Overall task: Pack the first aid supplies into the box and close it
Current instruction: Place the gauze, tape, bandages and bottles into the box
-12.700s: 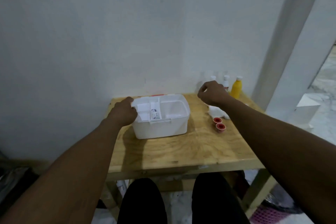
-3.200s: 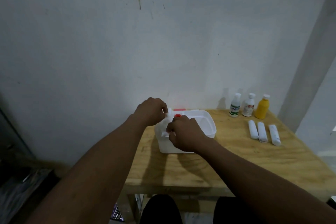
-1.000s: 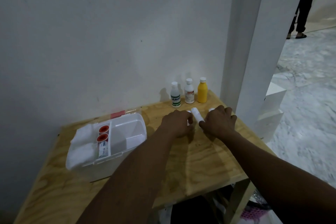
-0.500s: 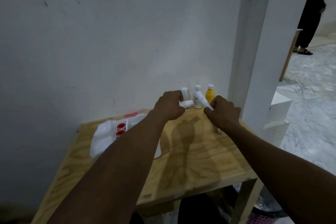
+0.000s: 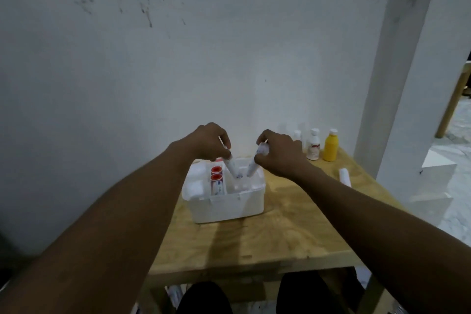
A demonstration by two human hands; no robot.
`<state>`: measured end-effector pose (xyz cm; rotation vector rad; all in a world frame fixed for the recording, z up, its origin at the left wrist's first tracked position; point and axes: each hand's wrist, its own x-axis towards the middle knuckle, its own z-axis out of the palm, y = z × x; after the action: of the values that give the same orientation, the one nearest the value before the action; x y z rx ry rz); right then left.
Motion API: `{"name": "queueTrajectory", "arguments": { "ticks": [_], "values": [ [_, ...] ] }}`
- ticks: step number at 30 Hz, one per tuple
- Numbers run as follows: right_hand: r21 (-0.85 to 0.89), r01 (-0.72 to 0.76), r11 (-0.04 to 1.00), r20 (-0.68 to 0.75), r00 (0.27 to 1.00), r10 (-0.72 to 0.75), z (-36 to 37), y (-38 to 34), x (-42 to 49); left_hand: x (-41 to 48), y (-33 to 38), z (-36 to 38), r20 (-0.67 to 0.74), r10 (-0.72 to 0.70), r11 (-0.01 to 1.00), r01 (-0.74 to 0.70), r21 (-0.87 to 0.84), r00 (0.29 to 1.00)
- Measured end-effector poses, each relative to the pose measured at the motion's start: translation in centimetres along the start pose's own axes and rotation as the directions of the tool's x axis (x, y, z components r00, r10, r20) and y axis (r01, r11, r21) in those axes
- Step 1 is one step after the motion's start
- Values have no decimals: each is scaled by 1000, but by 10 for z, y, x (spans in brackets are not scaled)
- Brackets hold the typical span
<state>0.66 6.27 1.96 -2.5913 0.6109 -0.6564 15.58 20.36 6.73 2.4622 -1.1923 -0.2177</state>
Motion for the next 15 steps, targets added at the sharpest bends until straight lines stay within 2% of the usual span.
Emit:
{"name": "queueTrajectory", "arguments": {
  "ticks": [9, 15],
  "values": [
    [-186, 69, 980, 251, 968, -20, 29, -22, -8, -11, -17, 31, 149, 2, 998, -11, 58, 989],
    [-142, 48, 989, 378, 926, 9, 39, -17, -9, -8, -17, 42, 241, -5, 997, -12, 70, 970]
  ]
}}
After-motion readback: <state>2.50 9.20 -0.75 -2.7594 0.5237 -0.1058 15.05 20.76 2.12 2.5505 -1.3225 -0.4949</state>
